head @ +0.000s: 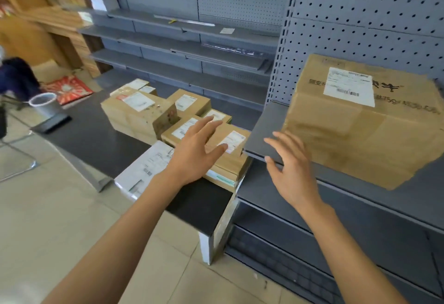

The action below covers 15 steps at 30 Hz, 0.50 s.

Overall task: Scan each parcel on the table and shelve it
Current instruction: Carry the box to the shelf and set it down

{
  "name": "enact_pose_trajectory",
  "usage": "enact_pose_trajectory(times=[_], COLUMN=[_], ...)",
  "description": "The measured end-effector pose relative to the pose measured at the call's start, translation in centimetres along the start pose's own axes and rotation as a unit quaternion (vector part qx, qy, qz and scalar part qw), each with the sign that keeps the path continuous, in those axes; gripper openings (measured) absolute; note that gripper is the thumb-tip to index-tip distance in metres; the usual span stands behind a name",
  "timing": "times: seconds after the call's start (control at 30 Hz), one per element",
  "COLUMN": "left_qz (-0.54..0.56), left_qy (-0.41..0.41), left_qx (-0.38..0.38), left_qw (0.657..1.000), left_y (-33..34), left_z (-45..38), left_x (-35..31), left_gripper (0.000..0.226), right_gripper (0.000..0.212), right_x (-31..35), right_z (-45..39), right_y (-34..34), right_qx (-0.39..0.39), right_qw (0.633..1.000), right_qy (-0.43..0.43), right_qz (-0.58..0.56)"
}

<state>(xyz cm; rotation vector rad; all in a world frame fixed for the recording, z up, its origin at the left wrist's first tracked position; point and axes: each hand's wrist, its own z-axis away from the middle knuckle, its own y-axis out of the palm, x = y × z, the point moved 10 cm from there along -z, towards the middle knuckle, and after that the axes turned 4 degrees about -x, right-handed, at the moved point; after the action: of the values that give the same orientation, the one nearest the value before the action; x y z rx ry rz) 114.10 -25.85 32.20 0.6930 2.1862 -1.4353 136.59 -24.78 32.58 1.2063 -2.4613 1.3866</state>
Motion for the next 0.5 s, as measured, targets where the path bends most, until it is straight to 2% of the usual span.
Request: enact_pose_trajectory(times=[0.2, 0.4, 0.5], left_qz=[-0.039, -0.049, -0.062], left_qy=[-0.103, -0.185, -0.203], left_qx=[-0.019, -0.059, -0.078], left_qw=[0.994, 0.98, 0.974], left_y=[-9.1, -19.1, -23.7], left_z=[5.7, 12.2, 14.9], left_x=[11.5, 21.7, 26.0], left_gripper=[0.055, 0.066, 0.066], right_gripper=[0.035, 0.052, 0.052], right_x=[12.8, 23.2, 27.3], right_z=[-2.1, -2.7, -3.0], right_y=[9.7, 20.2, 24.5], right_qx=[0.053, 0.156, 0.187], right_qw=[0.993, 0.981, 0.975], right_qy=[-0.1, -0.075, -0.073], right_qz=[-0.025, -0.088, -0.093])
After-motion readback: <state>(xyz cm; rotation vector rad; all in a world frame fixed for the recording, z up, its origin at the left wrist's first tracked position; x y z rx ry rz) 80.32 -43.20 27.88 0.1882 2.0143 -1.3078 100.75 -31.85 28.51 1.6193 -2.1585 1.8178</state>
